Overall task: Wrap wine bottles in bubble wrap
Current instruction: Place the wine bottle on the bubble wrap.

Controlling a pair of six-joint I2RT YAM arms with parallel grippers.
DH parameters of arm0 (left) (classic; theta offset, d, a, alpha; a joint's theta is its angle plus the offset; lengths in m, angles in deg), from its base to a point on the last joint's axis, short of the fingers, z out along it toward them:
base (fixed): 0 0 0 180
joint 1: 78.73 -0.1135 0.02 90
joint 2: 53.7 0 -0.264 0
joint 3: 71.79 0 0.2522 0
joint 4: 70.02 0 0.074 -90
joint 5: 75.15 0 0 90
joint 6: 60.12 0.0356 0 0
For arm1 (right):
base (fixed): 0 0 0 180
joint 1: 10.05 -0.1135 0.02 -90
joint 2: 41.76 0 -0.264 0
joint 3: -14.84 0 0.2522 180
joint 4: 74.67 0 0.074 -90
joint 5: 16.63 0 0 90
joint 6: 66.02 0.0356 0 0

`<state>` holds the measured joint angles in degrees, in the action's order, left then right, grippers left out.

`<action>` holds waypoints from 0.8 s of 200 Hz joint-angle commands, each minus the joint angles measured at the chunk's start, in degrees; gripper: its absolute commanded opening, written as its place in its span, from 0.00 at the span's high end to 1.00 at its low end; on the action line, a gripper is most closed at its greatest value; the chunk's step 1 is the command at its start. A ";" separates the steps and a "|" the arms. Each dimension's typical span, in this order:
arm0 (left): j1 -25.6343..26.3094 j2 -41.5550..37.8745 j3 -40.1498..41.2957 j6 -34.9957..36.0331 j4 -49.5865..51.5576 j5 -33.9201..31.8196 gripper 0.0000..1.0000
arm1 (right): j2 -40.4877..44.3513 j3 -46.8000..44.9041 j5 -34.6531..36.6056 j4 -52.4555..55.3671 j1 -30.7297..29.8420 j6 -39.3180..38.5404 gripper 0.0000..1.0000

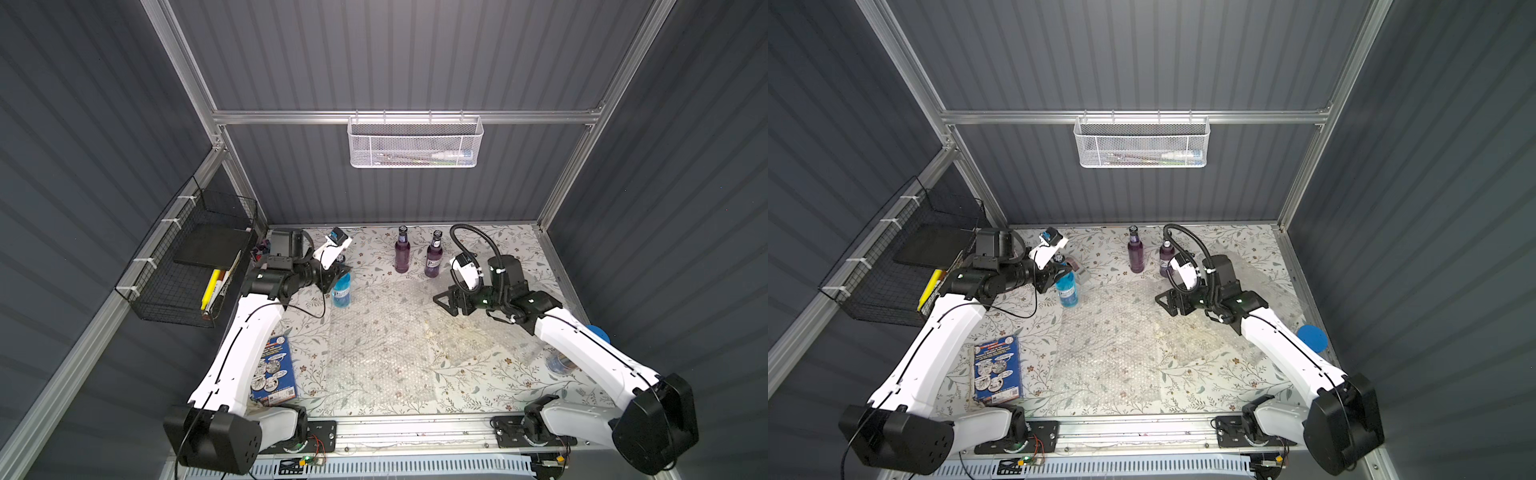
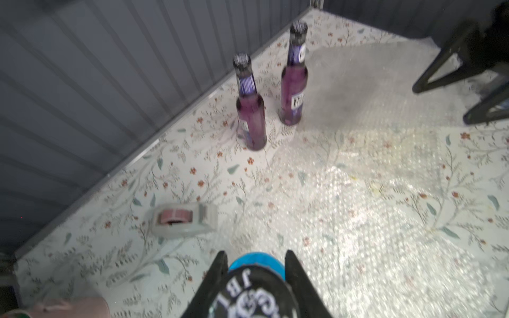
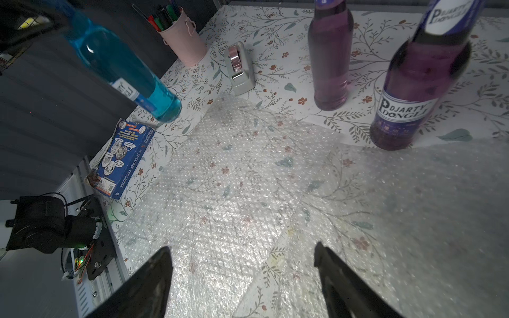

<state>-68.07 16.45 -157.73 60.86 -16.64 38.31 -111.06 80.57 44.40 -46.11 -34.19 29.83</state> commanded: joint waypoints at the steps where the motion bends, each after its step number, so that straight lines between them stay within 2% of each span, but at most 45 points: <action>1: 0.58 -4.80 2.24 2.62 7.20 -2.73 0.91 | 1.86 -1.09 -1.95 -0.62 0.24 -0.96 0.17; 31: 1.02 -9.48 7.46 3.73 10.79 -4.02 0.91 | 2.54 -2.21 -2.05 -0.50 0.25 -1.23 0.17; 74: 4.29 -10.73 12.21 5.21 11.53 -6.06 0.91 | 3.11 -3.18 -2.48 -0.77 0.26 -0.95 0.17; 106: 13.03 -5.93 13.91 5.41 11.56 -13.30 0.91 | 3.68 -3.71 -2.61 -0.45 0.23 -0.79 0.17; 160: 24.07 2.55 15.64 2.76 4.21 -13.14 0.89 | 8.61 -4.76 1.57 1.89 0.32 -2.44 0.17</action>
<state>-47.81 15.47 -143.90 65.25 -10.55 25.33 -104.90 76.61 44.23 -45.62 -34.19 29.22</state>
